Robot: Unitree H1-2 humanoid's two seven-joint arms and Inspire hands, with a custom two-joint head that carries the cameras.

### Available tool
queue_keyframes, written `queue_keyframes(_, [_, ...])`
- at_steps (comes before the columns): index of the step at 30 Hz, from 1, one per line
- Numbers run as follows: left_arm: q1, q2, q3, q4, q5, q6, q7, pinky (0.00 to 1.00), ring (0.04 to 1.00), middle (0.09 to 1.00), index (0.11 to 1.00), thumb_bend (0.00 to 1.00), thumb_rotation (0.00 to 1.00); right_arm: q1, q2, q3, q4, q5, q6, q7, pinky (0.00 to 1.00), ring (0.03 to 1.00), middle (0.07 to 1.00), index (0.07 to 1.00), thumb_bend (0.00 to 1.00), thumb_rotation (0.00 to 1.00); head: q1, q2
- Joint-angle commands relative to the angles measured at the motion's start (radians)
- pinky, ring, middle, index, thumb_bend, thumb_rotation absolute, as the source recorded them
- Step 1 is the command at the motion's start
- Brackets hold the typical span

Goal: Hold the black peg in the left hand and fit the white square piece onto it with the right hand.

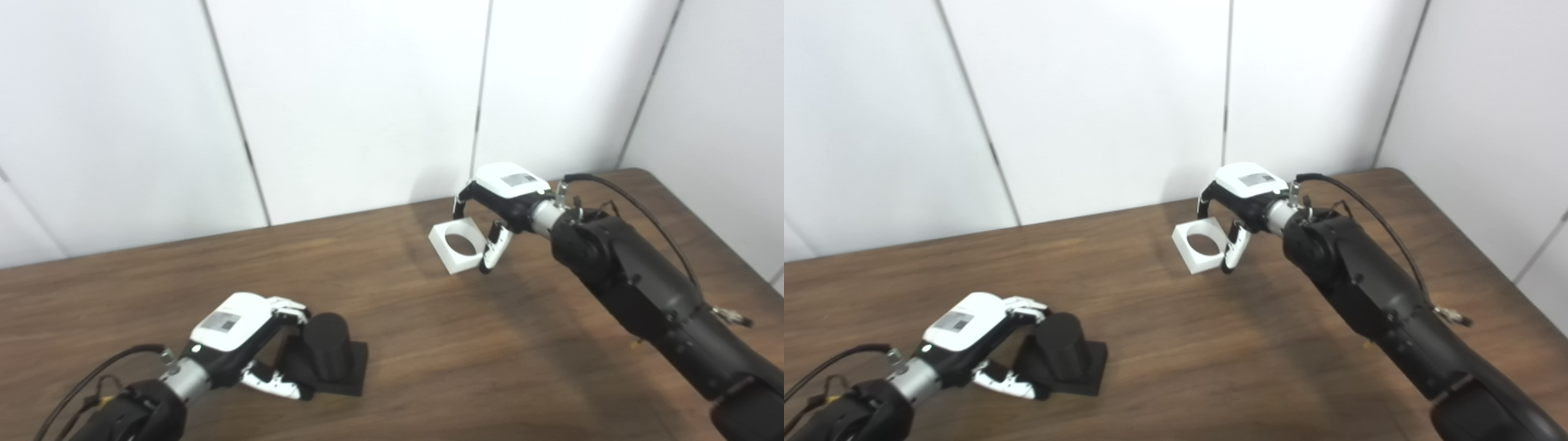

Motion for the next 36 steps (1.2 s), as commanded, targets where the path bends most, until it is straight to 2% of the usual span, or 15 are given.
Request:
queue_keyframes(1, [0.057,-0.001,-0.062,0.036,0.068,0.018,-0.092,0.69,0.826,0.798,0.492,0.52,0.07,-0.032,-0.027,-0.014,-0.050,-0.003,-0.031,-0.001,0.82,0.856,0.773,0.480,0.52,0.13,0.016,0.005])
queue_keyframes(9, [0.051,-0.025,-0.069,0.024,0.083,0.047,-0.105,0.68,0.834,0.797,0.492,0.52,0.07,-0.015,-0.015,-0.016,-0.145,0.021,-0.066,0.059,0.83,0.862,0.780,0.479,0.52,0.13,0.111,0.031])
queue_keyframes(13, [0.047,-0.038,-0.072,0.020,0.086,0.068,-0.111,0.67,0.829,0.796,0.492,0.52,0.07,-0.012,-0.002,-0.025,-0.176,0.045,-0.110,0.046,0.80,0.850,0.775,0.479,0.52,0.13,0.146,0.038])
queue_keyframes(16, [0.043,-0.045,-0.071,0.020,0.080,0.077,-0.120,0.66,0.821,0.798,0.492,0.52,0.07,-0.009,0.014,-0.032,-0.200,0.057,-0.131,0.038,0.79,0.852,0.774,0.478,0.52,0.13,0.160,0.045])
queue_keyframes(25, [0.034,-0.059,-0.079,0.026,0.095,0.089,-0.122,0.64,0.817,0.808,0.492,0.52,0.07,-0.019,0.056,-0.014,-0.267,0.077,-0.146,0.087,0.79,0.860,0.789,0.479,0.52,0.13,0.189,0.056])
queue_keyframes(36, [0.032,-0.062,-0.080,0.028,0.099,0.090,-0.119,0.64,0.815,0.806,0.493,0.52,0.07,-0.039,0.111,0.005,-0.320,0.066,-0.158,0.139,0.78,0.856,0.785,0.479,0.52,0.14,0.186,0.061])
